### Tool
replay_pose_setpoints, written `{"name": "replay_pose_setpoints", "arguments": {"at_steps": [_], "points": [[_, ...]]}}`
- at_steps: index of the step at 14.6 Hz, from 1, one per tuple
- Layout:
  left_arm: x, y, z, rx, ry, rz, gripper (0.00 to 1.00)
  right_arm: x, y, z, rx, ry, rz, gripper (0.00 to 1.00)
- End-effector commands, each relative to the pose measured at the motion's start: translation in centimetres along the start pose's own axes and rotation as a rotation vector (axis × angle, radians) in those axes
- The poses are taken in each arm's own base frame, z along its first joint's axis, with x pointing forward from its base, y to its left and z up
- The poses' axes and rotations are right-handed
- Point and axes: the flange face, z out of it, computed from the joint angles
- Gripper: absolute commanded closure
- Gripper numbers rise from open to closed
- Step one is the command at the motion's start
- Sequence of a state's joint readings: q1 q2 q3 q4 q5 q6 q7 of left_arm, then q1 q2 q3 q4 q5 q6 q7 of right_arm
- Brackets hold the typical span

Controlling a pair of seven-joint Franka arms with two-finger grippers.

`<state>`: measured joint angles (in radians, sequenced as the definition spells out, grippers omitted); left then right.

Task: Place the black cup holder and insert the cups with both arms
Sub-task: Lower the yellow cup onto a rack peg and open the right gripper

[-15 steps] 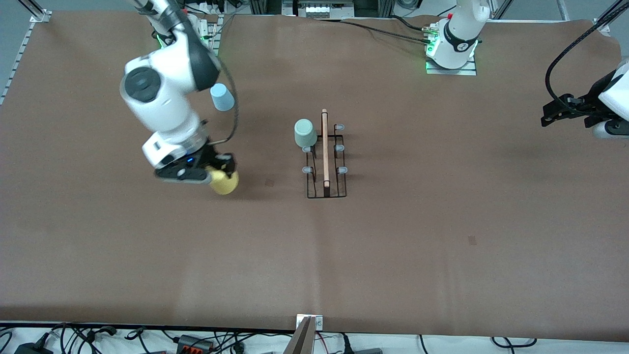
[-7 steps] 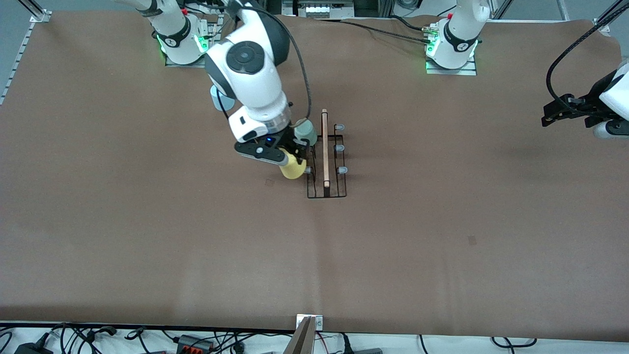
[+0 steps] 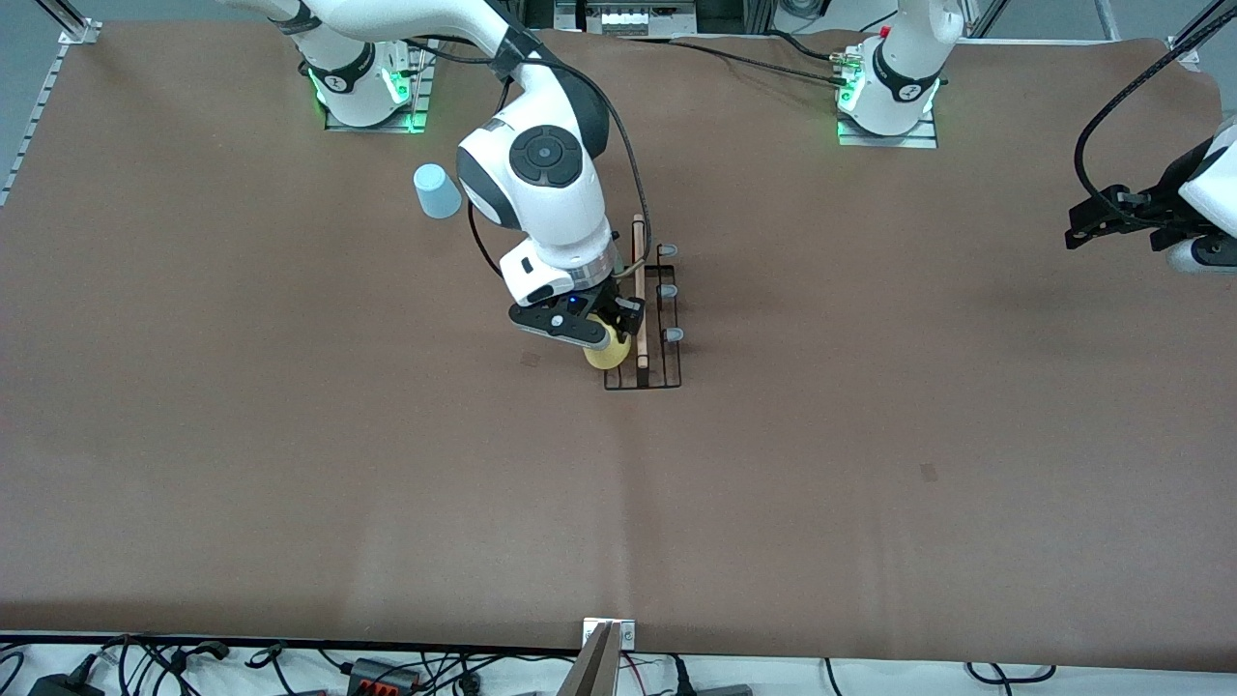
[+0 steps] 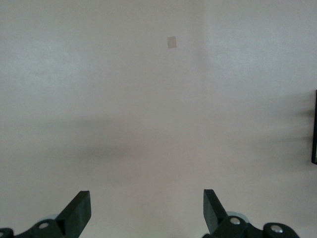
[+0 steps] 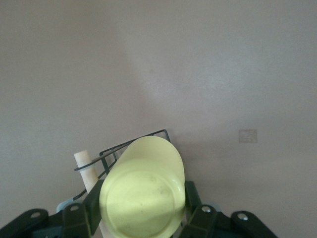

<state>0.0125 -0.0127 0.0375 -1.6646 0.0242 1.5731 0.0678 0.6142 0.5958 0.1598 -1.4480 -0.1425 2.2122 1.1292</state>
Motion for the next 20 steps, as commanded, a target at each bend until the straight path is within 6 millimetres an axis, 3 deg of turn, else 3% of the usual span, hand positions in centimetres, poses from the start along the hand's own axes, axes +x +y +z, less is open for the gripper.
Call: {"name": "replay_pose_setpoints", "arguments": {"at_steps": [1, 4, 5, 6, 7, 9, 12, 14, 15, 17, 20], "points": [[0.2, -0.2, -0.5, -0.022, -0.004, 0.016, 0.0, -1.1, -0.9, 1.3, -0.029, 0.007, 0.015, 0.71], [0.2, -0.2, -0.5, -0.022, -0.004, 0.016, 0.0, -2.5, -0.9, 2.7, -0.052, -0.009, 0.002, 0.68], [0.2, -0.2, -0.5, -0.022, -0.004, 0.016, 0.0, -2.7, -0.7, 3.1, -0.061, -0.014, 0.0, 0.63], [0.2, -0.2, -0.5, -0.022, -0.004, 0.016, 0.0, -2.9, -0.5, 3.5, -0.068, -0.016, -0.003, 0.27], [0.2, -0.2, -0.5, -0.022, -0.004, 0.016, 0.0, -2.8, -0.3, 3.7, -0.072, -0.019, -0.001, 0.0], [0.2, -0.2, -0.5, -0.022, -0.004, 0.016, 0.0, -1.4, 0.3, 3.0, -0.065, -0.013, -0.008, 0.0], [0.2, -0.2, -0.5, -0.022, -0.004, 0.016, 0.0, 3.8, 3.4, -3.3, -0.038, 0.011, 0.055, 0.0], [0.2, -0.2, -0.5, -0.022, -0.004, 0.016, 0.0, 7.2, 7.0, -8.9, -0.039, 0.018, 0.061, 0.0], [0.2, -0.2, -0.5, -0.022, -0.004, 0.016, 0.0, 9.2, 10.1, -11.6, -0.034, 0.019, 0.063, 0.0], [0.2, -0.1, -0.5, -0.023, -0.004, 0.016, 0.0, 12.3, 17.0, -15.2, -0.037, 0.035, 0.1, 0.0], [0.2, -0.1, -0.5, -0.023, -0.004, 0.016, 0.0, 16.7, 28.0, -19.1, -0.088, 0.051, 0.099, 0.0]]}}
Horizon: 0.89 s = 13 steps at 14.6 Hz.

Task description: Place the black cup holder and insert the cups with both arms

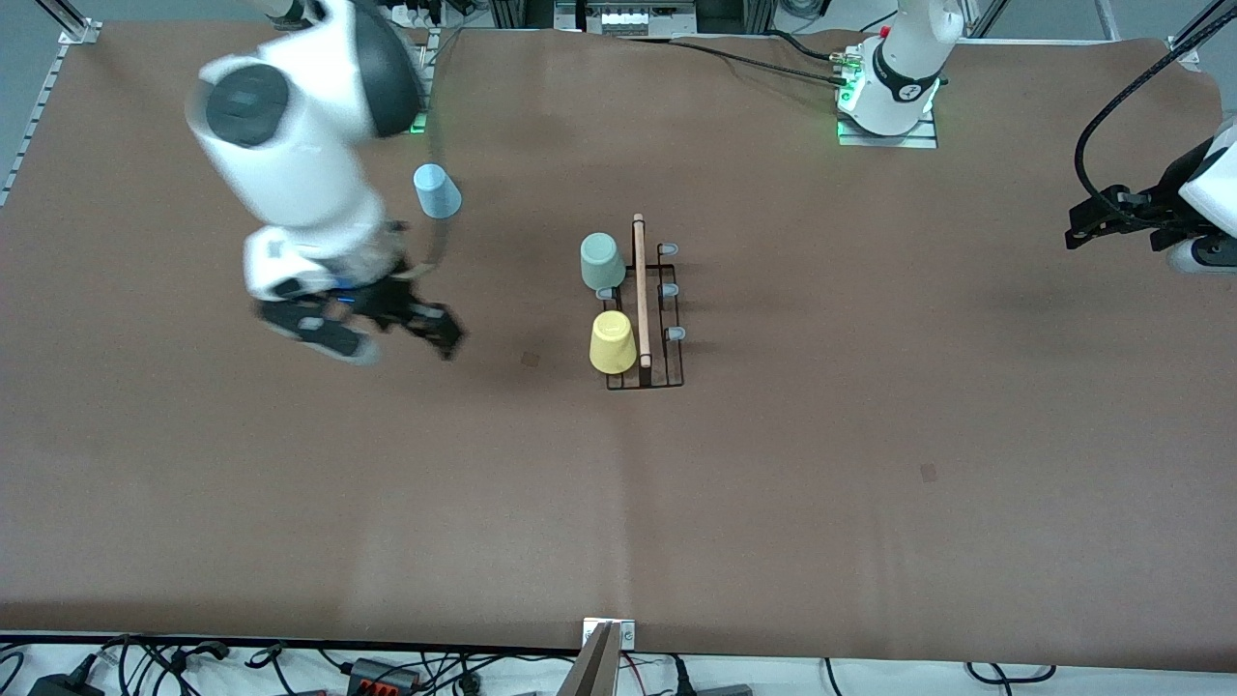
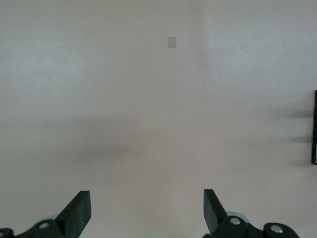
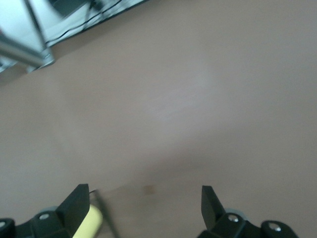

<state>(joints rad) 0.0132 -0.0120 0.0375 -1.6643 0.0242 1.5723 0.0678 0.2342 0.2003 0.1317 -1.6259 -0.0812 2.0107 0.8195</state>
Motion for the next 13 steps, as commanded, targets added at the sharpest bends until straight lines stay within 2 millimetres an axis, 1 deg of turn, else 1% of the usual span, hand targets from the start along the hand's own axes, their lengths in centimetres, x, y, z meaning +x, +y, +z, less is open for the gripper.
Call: {"name": "replay_pose_setpoints", "arguments": {"at_steps": [1, 2, 3, 4, 5, 7, 9, 10, 12, 13], "points": [[0.2, -0.1, -0.5, -0.023, -0.004, 0.017, 0.0, 3.1, 9.8, -1.8, -0.057, -0.031, -0.016, 0.0], [0.2, -0.1, -0.5, -0.023, -0.004, 0.017, 0.0, 5.0, 13.2, -2.5, -0.078, -0.045, -0.042, 0.0], [0.2, -0.1, -0.5, -0.023, -0.003, 0.017, 0.0, 6.3, 15.9, -3.4, -0.083, -0.041, -0.051, 0.0], [0.2, -0.1, -0.5, -0.023, -0.003, 0.017, 0.0, 7.1, 17.9, -4.2, -0.086, -0.041, -0.043, 0.0], [0.2, -0.1, -0.5, -0.023, -0.004, 0.017, 0.0, 7.5, 19.1, -4.8, -0.079, -0.06, -0.025, 0.0], [0.2, -0.1, -0.5, -0.023, -0.004, 0.017, 0.0, 7.7, 20.5, -6.4, -0.095, -0.146, 0.003, 0.0], [0.2, -0.1, -0.5, -0.023, -0.004, 0.017, 0.0, 7.8, 20.4, -7.0, -0.104, -0.176, -0.019, 0.0], [0.2, -0.1, -0.5, -0.023, -0.004, 0.017, 0.0, 7.8, 20.5, -7.4, -0.105, -0.172, -0.055, 0.0], [0.2, -0.1, -0.5, -0.023, -0.004, 0.017, 0.0, 7.5, 20.7, -9.0, -0.087, -0.157, -0.215, 0.0], [0.2, -0.1, -0.5, -0.023, -0.004, 0.017, 0.0, 7.5, 21.0, -9.3, -0.08, -0.155, -0.255, 0.0]]}}
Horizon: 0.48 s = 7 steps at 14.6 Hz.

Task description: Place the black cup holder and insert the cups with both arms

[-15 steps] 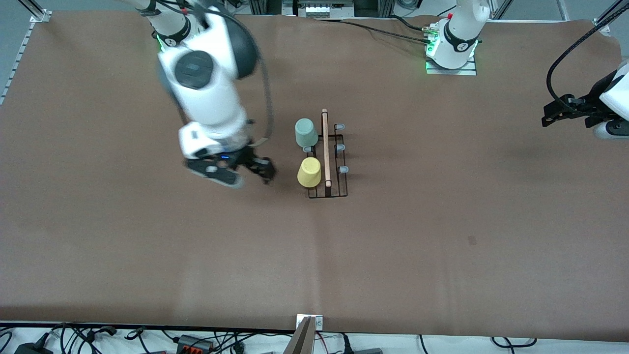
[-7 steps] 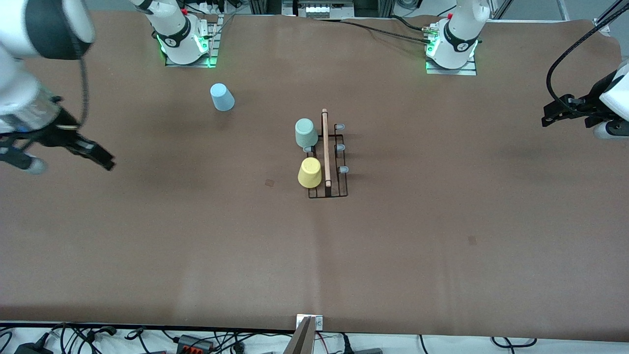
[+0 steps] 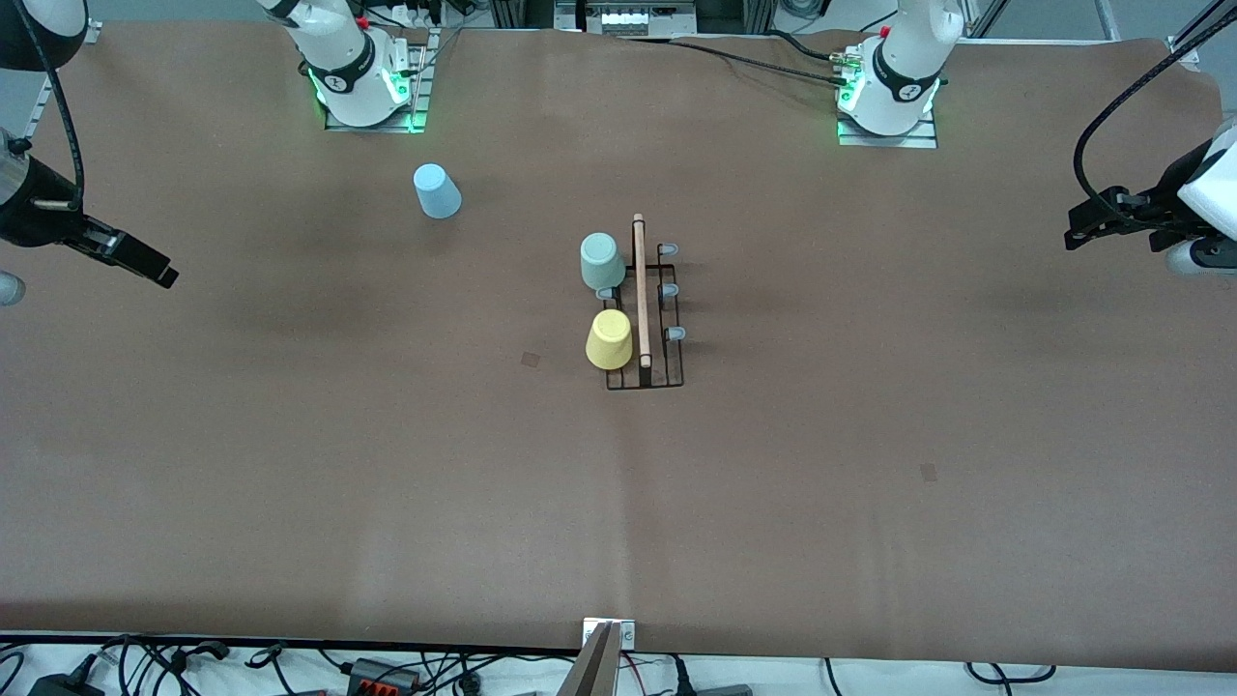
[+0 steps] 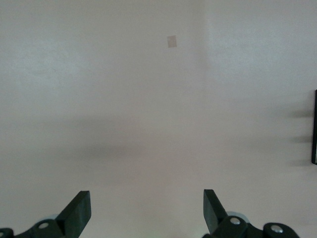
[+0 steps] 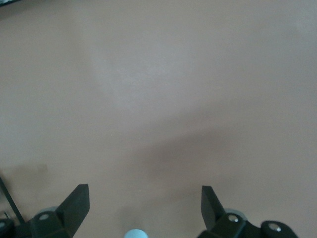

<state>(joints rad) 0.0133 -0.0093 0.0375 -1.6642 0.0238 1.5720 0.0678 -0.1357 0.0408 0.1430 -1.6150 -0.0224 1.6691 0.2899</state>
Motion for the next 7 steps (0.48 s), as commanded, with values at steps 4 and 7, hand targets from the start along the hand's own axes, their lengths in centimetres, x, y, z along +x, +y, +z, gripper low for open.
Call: {"name": "replay_pose_setpoints", "arguments": {"at_steps": [4, 7], "points": [[0.2, -0.1, -0.6, -0.023, -0.001, 0.017, 0.0, -0.3, 1.4, -2.0, 0.01, -0.011, -0.103, 0.0], [0.1, -0.1, -0.7, -0.023, 0.0, 0.017, 0.0, -1.1, 2.7, -2.0, -0.007, -0.075, -0.083, 0.0]]}}
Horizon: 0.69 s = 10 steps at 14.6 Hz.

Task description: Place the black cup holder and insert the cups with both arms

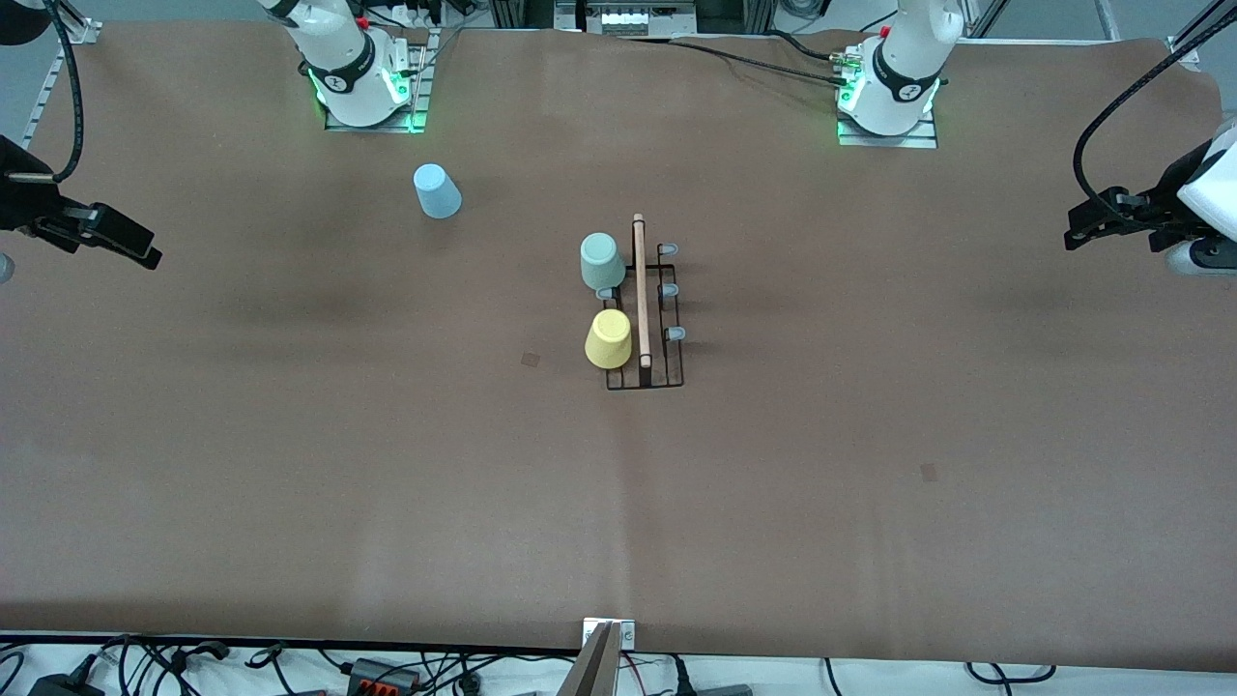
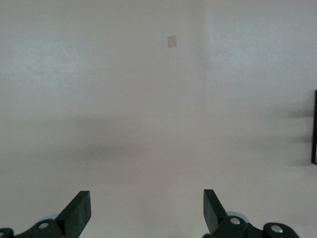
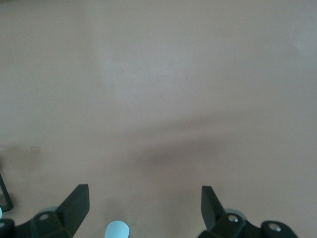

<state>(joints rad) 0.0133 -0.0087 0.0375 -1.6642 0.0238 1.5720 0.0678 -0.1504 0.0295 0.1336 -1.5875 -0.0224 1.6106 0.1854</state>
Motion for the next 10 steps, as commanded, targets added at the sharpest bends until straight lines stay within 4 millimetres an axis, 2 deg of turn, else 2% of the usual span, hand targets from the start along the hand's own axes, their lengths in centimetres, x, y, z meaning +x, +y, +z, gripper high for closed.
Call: {"name": "replay_pose_setpoints", "arguments": {"at_steps": [1, 2, 5, 10], "points": [[0.1, -0.1, -0.6, -0.023, -0.001, 0.017, 0.0, -1.2, 1.6, -0.2, -0.005, -0.097, 0.02, 0.0], [0.1, -0.1, -0.7, -0.022, 0.001, 0.017, 0.0, -1.1, 1.9, -0.6, 0.001, -0.085, 0.02, 0.0], [0.1, -0.1, -0.6, -0.023, -0.001, 0.017, 0.0, -1.0, 1.0, -1.2, 0.006, -0.047, 0.008, 0.0], [0.1, -0.1, -0.6, -0.023, -0.001, 0.017, 0.0, -0.7, 0.9, -1.2, 0.014, -0.023, 0.01, 0.0]]}}
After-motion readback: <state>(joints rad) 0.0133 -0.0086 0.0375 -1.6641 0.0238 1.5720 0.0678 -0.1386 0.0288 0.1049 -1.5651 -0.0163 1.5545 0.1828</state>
